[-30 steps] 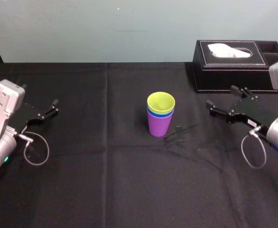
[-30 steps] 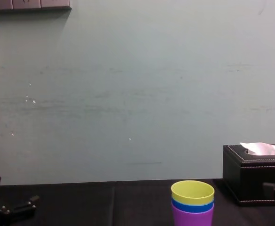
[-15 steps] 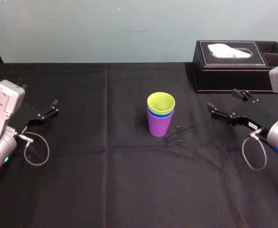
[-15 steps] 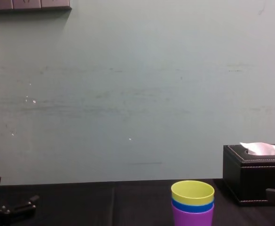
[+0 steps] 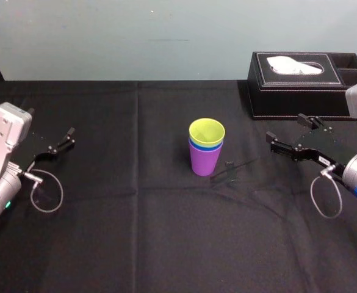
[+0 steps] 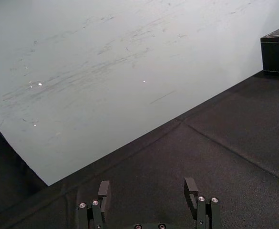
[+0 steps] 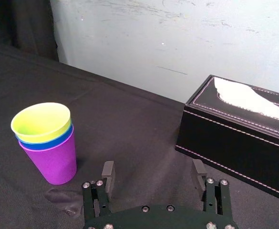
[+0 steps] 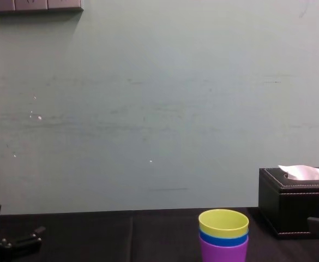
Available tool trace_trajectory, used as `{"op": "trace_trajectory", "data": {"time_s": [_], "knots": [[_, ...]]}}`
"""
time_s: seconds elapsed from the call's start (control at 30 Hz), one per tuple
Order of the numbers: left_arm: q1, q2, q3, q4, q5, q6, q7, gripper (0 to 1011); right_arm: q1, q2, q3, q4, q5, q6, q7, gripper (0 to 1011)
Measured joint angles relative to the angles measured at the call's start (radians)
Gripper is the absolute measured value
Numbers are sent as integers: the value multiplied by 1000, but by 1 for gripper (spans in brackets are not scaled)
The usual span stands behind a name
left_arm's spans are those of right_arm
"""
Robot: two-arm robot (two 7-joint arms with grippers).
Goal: Stack the three plastic cups sequentially using one hand.
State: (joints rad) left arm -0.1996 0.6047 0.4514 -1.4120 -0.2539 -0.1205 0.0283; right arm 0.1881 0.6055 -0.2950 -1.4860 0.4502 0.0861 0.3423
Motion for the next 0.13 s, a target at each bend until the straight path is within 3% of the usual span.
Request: {"op": "trace_trajectory", "data": {"time_s": [0.13], "knots": [[0, 0, 0, 0, 0, 0, 0, 1011, 0, 0, 0, -1, 0, 0, 0, 1000]]}}
